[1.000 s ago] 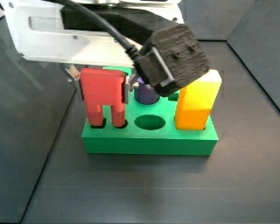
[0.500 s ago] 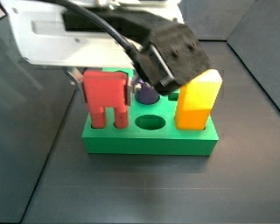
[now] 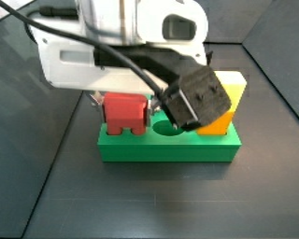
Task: Pick up the square-circle object. Move up. Place the square-circle object on the fixture. Regrasp the square-circle object. Rotate the square-circle object. Move to above the board. Insert the square-circle object.
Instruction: Insert the square-circle object.
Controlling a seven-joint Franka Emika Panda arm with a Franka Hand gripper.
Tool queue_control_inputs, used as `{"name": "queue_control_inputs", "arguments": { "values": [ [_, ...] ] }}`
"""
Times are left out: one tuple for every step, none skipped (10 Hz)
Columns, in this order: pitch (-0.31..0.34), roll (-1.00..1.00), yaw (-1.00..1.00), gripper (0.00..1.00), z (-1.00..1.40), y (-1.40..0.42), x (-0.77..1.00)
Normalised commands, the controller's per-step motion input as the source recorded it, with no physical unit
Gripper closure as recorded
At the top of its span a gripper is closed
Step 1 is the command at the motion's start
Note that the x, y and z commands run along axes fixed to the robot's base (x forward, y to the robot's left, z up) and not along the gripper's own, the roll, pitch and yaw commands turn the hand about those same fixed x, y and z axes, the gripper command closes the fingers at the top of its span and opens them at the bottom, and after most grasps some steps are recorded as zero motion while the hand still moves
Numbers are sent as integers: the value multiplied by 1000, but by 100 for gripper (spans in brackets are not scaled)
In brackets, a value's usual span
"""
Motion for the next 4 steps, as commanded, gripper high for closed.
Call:
{"name": "queue_control_inputs", "arguments": {
  "values": [
    [-161, 0, 0, 100, -229, 0, 0],
    [-281, -84, 0, 100, -403, 9, 0],
    [-323, -123, 0, 100, -420, 54, -37],
    [-240, -14, 0, 100, -243, 0, -29]
  ]
}}
